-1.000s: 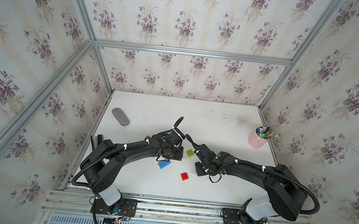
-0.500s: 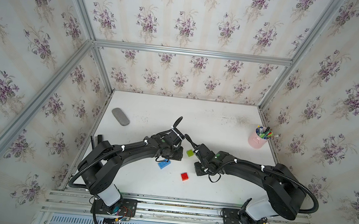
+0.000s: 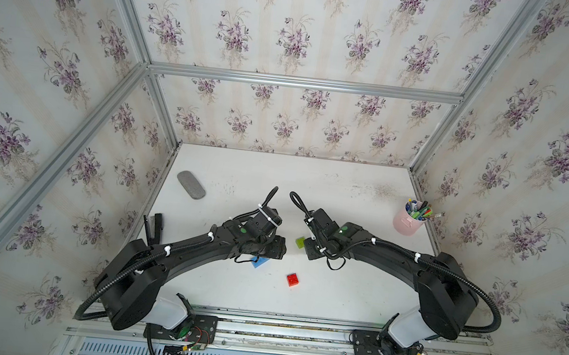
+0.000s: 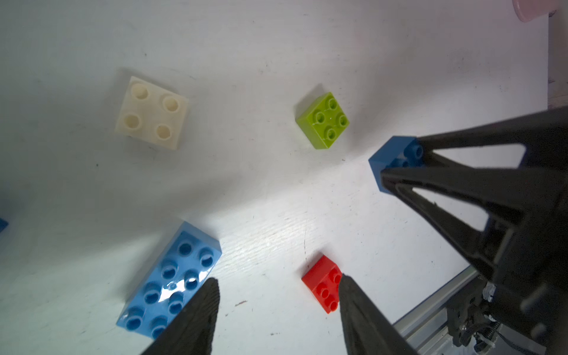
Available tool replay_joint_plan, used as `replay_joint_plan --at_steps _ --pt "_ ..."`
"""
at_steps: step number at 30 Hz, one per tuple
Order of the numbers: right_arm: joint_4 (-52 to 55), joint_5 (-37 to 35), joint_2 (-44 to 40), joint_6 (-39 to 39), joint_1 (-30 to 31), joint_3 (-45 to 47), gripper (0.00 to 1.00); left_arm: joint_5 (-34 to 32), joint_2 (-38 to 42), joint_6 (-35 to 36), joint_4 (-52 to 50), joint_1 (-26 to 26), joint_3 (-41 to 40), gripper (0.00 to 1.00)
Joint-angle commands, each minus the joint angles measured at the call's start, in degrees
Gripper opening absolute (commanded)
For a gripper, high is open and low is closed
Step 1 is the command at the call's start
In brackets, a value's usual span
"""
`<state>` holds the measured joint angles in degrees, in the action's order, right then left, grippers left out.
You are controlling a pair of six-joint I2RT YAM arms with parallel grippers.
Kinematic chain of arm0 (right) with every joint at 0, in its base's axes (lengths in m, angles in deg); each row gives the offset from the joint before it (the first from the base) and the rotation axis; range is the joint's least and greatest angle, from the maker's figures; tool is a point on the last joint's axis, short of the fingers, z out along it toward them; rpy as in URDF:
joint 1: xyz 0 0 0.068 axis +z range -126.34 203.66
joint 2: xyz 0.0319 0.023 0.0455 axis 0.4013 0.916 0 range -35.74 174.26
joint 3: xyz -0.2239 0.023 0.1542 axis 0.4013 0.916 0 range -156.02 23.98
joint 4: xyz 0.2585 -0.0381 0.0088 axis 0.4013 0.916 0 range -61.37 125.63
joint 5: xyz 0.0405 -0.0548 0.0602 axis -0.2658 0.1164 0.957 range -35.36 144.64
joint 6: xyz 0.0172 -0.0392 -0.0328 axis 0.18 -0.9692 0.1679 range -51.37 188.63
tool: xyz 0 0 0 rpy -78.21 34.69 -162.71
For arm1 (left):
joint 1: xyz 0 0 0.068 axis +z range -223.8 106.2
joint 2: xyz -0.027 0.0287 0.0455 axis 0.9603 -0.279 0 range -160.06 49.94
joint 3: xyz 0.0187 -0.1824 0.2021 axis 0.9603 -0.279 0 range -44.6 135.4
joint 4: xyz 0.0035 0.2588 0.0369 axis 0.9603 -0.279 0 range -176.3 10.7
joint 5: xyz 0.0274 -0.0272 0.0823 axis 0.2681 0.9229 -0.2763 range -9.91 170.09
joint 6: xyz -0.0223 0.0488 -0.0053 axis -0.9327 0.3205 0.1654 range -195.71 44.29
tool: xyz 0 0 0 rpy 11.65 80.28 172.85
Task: Assemble the letter y with lego
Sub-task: Pick up the lego brick from the center of the board, then assemble the lego brick with the lego brick.
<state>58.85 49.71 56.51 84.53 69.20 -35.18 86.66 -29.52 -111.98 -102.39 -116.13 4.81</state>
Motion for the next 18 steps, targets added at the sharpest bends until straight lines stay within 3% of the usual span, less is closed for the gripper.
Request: replay_joint_plan --at_steps 1,18 --pt "1.2 1.5 1.7 -3.8 -1.2 -1.8 0.26 2.0 2.5 -1.0 1.5 0.6 -1.6 0.66" --pt "3.0 5.7 8.8 -8.3 -3.0 -8.6 0.25 3.3 6.3 -3.2 3.4 1.9 -6.8 0.73"
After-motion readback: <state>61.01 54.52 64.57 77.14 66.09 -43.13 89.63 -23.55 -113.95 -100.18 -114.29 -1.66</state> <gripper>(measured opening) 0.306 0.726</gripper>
